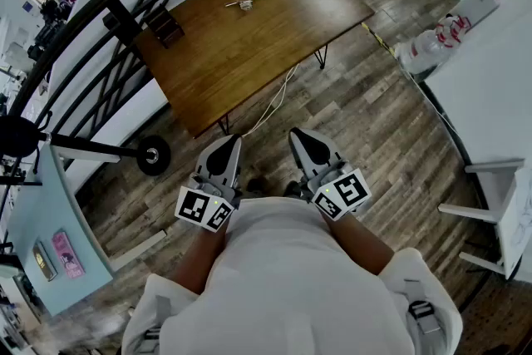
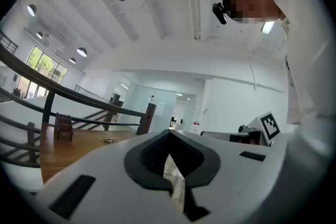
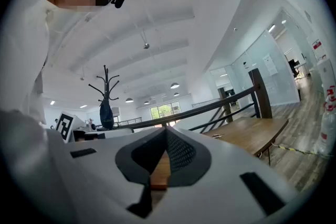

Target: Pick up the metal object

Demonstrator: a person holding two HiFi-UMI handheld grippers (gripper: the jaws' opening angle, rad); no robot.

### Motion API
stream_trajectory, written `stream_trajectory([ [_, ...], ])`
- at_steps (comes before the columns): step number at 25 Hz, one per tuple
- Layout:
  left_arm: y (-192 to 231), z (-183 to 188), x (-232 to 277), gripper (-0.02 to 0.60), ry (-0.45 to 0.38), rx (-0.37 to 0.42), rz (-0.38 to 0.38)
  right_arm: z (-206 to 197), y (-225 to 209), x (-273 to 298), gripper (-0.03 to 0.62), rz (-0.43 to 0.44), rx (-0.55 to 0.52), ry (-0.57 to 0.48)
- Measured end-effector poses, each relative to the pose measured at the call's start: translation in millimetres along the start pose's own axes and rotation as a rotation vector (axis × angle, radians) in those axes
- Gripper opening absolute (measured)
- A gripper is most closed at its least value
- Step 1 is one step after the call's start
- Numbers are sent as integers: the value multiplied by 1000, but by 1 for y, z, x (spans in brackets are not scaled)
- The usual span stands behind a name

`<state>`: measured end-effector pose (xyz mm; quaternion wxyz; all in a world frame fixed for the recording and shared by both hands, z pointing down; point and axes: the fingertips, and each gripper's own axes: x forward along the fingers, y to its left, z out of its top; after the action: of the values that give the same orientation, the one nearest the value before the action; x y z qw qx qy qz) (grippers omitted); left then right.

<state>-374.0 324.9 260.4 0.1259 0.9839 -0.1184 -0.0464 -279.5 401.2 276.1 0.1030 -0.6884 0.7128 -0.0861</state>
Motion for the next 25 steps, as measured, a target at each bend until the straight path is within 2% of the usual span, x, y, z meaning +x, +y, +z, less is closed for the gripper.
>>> stream_trajectory([
  [8,-2,3,4,11,-28,9,25,1,-8,-3,21,9,-29,14],
  [12,-3,4,11,12,-30,40,68,16,-23,-12,23,-43,-46,-38],
  [16,1,3,17,12,-24,28,120,29,-33,-21,26,-45,-69,-77],
  [22,-14,10,43,12,-29,40,103,29,-50,-35,26,14,-24,-43],
  [25,-26,6,57,12,-20,47,99,33,-67,-48,26,7,-6,-48],
])
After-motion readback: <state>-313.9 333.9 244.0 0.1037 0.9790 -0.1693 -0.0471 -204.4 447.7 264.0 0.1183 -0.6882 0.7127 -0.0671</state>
